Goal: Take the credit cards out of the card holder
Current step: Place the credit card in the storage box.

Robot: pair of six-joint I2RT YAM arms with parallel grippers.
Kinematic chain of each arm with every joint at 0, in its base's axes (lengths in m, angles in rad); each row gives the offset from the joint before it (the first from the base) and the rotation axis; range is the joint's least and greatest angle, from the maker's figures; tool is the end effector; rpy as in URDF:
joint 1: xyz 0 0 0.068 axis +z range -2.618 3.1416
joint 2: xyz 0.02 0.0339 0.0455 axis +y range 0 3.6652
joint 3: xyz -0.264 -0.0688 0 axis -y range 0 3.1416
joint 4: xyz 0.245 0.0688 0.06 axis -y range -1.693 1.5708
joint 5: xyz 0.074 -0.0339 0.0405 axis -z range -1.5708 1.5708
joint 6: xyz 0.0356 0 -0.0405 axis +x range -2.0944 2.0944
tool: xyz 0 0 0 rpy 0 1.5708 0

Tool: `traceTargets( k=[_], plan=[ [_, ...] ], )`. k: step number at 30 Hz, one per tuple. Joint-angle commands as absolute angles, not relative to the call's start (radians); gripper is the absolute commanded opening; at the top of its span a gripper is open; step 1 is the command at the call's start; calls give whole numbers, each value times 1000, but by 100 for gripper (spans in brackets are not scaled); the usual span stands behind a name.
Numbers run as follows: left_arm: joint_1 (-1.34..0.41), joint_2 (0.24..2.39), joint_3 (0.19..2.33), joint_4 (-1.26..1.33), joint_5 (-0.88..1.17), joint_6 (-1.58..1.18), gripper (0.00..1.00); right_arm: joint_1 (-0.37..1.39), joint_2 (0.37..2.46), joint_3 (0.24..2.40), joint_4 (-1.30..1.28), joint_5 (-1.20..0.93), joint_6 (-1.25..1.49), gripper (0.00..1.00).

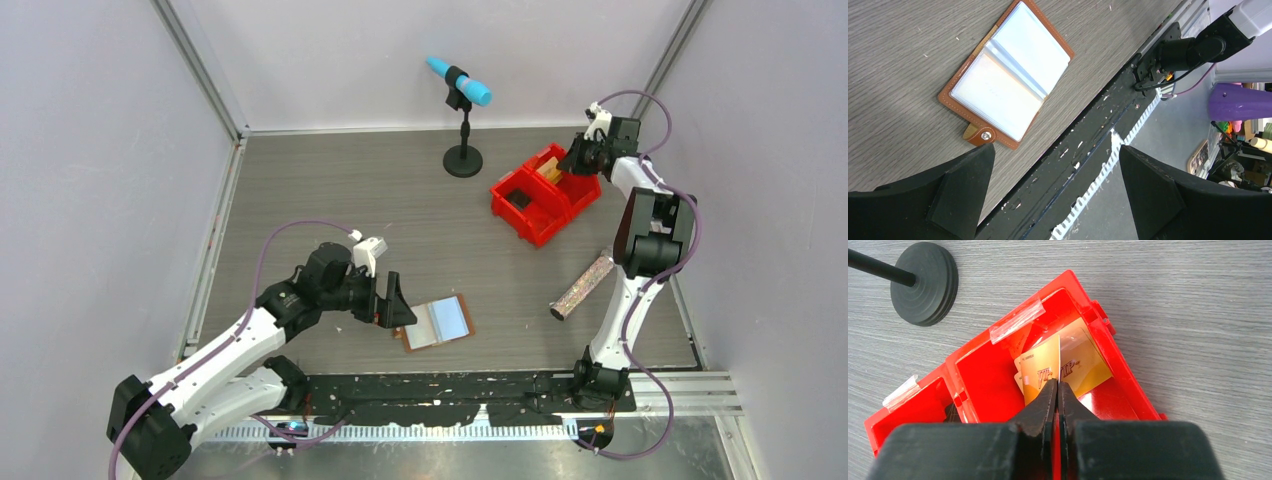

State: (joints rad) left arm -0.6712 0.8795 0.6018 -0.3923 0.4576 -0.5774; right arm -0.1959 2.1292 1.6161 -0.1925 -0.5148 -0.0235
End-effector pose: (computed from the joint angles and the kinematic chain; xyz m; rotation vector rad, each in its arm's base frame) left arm 0.1365 -0.1285 0.2416 0.3855 2.4036 -1.1408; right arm 0.4769 -0.0768 0.2013 -0.0768 2.2071 0.4628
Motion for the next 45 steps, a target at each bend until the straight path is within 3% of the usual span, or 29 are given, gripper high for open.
traceTargets(
  k=[1,9,12,19,27,39,45],
  plan=[
    [-668,882,616,-330,490,-589,99,-196,2066,1592,-213,-521,-19,6],
    [-668,838,581,-327,489,-589,99,-196,2004,1532,-173,-559,24,5],
    [-668,817,571,-335,484,-589,99,-196,2056,1600,-217,-562,15,12],
    [-667,805,572,-346,473,-591,99,-196,2148,1705,-281,-563,6,13],
    [-667,833,588,-348,478,-588,99,-196,2188,1751,-292,-543,-11,20],
    [-667,788,581,-370,472,-585,99,-196,2135,1780,-316,-508,-9,44],
    [-669,733,572,-389,471,-589,99,-194,2072,1749,-325,-465,-2,49]
  ],
)
